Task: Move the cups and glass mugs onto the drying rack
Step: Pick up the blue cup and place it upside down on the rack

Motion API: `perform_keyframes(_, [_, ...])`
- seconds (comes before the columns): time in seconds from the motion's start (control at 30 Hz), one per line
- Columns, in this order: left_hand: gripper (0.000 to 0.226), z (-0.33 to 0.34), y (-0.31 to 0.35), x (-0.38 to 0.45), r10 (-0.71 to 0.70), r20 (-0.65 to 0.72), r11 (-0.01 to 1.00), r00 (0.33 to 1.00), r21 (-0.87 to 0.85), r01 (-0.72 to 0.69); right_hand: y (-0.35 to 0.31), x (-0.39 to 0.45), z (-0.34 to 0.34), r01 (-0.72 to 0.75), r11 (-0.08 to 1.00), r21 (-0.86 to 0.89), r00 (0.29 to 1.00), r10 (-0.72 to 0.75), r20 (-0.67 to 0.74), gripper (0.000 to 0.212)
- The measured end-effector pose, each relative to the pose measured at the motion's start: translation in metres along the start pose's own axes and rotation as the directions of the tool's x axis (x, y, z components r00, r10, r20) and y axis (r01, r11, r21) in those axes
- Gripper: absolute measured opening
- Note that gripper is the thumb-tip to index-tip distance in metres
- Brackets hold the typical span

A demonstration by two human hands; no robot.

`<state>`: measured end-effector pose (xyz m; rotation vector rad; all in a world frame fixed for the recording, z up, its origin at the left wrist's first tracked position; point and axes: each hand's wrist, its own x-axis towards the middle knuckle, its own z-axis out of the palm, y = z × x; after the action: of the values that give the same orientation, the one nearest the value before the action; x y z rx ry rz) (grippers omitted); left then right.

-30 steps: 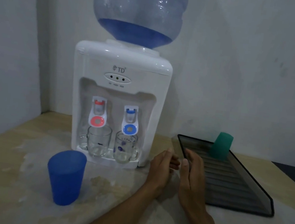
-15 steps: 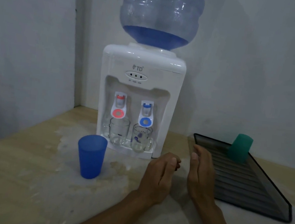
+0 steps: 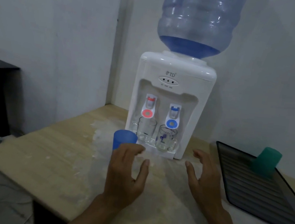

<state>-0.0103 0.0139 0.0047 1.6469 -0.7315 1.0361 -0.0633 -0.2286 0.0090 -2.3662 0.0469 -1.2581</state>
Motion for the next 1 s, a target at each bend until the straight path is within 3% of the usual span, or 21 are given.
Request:
perform_keyframes(0.1, [0.063,-0.009,-0.006,0.010,-0.033,-0.241,0.986,0.970,0.153,0.072,0.005,-0.001,-0.003,-0.026,1.000,0.004,1.000,0.026,-0.014,0.035])
perform_keyframes(0.17, [0.081,-0.010,-0.011,0.012,-0.134,-0.317,0.960,0.939,0.191,0.202,0.005,-0.001,-0.003,-0.042,0.999,0.010,0.999,0.042,-0.020,0.037])
perform_keyframes(0.23, [0.099,-0.008,-0.017,0.013,-0.368,-0.297,0.895,0.881,0.144,0.422,0.006,-0.001,-0.001,-0.055,0.998,0.000,0.998,0.055,-0.019,0.039])
perform_keyframes(0.3, [0.115,-0.003,-0.025,0.013,-0.626,-0.190,0.758,0.756,0.079,0.648,0.008,-0.002,-0.001,-0.052,0.999,-0.005,0.998,0.052,-0.018,0.038])
perform_keyframes(0.37, [0.122,0.000,-0.032,0.014,-0.764,-0.082,0.638,0.640,0.052,0.769,0.009,-0.002,0.000,-0.049,0.999,-0.001,0.999,0.049,-0.016,0.036])
perform_keyframes(0.43, [0.118,0.003,-0.039,0.012,-0.795,-0.013,0.606,0.607,0.049,0.794,0.008,-0.002,0.000,-0.051,0.999,0.006,0.999,0.051,-0.015,0.036])
perform_keyframes(0.53, [0.100,0.005,-0.042,0.011,-0.789,0.051,0.613,0.613,0.139,0.778,0.008,-0.003,0.000,-0.058,0.998,0.001,0.998,0.058,-0.010,0.038])
perform_keyframes(0.83, [0.052,0.011,-0.041,0.017,-0.789,0.076,0.602,0.610,0.291,0.743,0.012,-0.002,-0.001,-0.071,0.997,0.002,0.997,0.071,-0.010,0.036])
perform_keyframes(1.0, [0.054,0.009,-0.037,0.017,-0.806,0.019,0.584,0.592,0.192,0.789,0.013,-0.002,-0.004,-0.075,0.997,0.009,0.997,0.075,-0.011,0.035])
